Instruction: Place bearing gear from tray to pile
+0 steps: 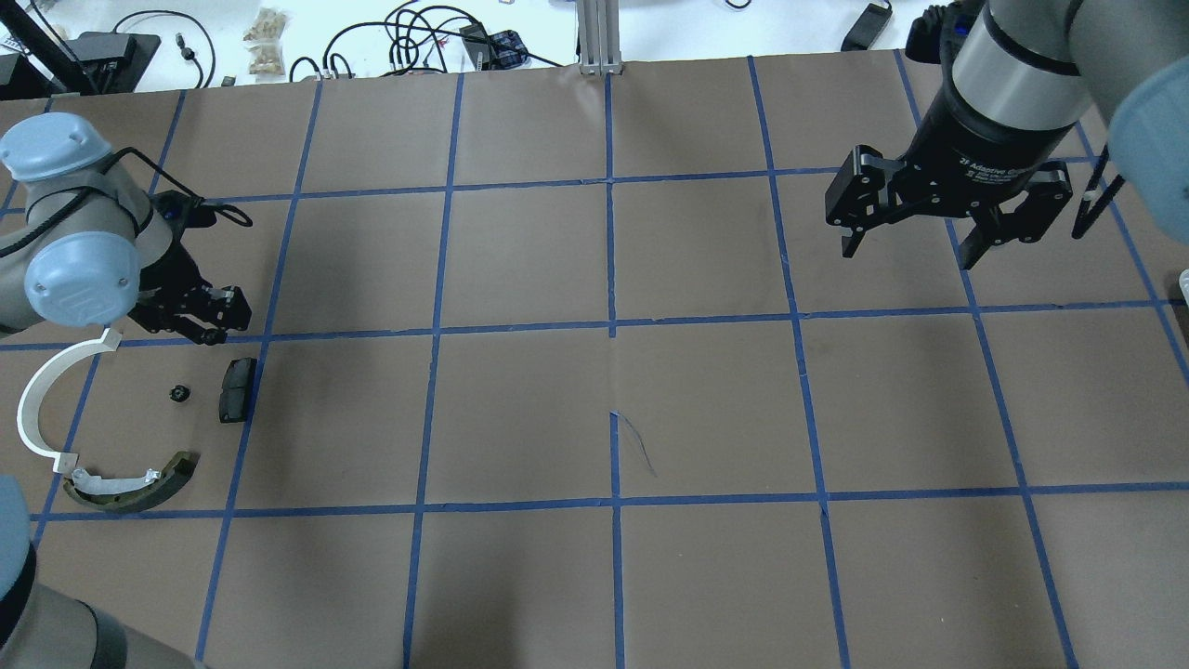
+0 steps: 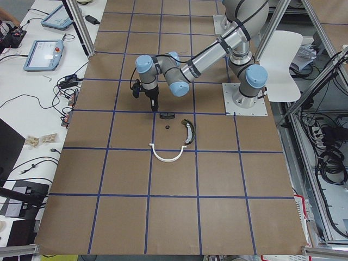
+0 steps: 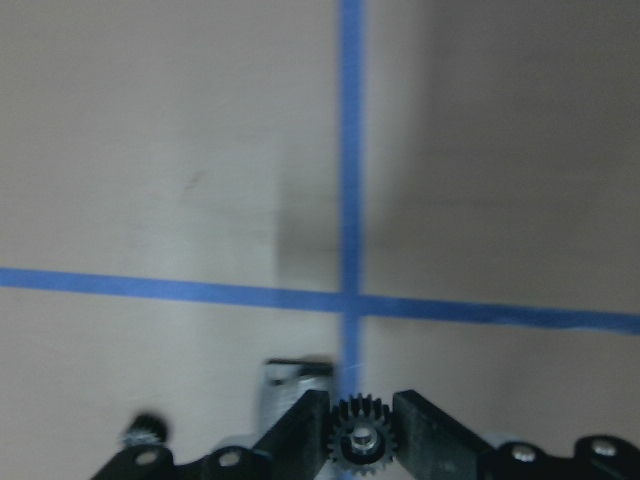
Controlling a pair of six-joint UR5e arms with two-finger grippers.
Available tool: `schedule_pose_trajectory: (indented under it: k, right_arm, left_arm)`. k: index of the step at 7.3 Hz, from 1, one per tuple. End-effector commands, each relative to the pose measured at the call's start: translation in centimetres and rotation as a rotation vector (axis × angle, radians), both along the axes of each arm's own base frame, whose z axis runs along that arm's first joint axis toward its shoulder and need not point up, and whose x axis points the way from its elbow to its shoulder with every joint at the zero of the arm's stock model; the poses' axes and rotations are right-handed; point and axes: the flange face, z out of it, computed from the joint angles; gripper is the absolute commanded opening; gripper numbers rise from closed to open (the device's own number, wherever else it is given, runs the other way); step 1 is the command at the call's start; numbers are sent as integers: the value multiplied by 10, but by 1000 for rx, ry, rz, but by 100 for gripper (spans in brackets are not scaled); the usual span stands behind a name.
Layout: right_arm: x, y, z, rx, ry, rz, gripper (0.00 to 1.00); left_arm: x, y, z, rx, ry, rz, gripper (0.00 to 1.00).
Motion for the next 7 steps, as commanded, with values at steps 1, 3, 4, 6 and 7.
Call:
schedule_pose_trajectory:
  k: [1, 3, 4, 6, 7]
  right_arm:
    - [0, 0, 0, 0, -1, 5, 100]
    - [0, 0, 0, -2, 1, 2, 100]
    - [-1, -1, 0, 0, 1, 0, 100]
    - [-1, -1, 0, -3, 1, 0, 100]
    - [0, 0, 0, 0, 1, 2, 100]
  left_arm:
    - [66, 37, -27, -2, 19, -89, 0]
    - [70, 40, -36, -24, -2, -94, 0]
    - [70, 39, -35, -28, -3, -91, 0]
    - [72, 35, -29, -44, -6, -95, 99]
    - [73, 35, -24, -45, -13, -91, 100]
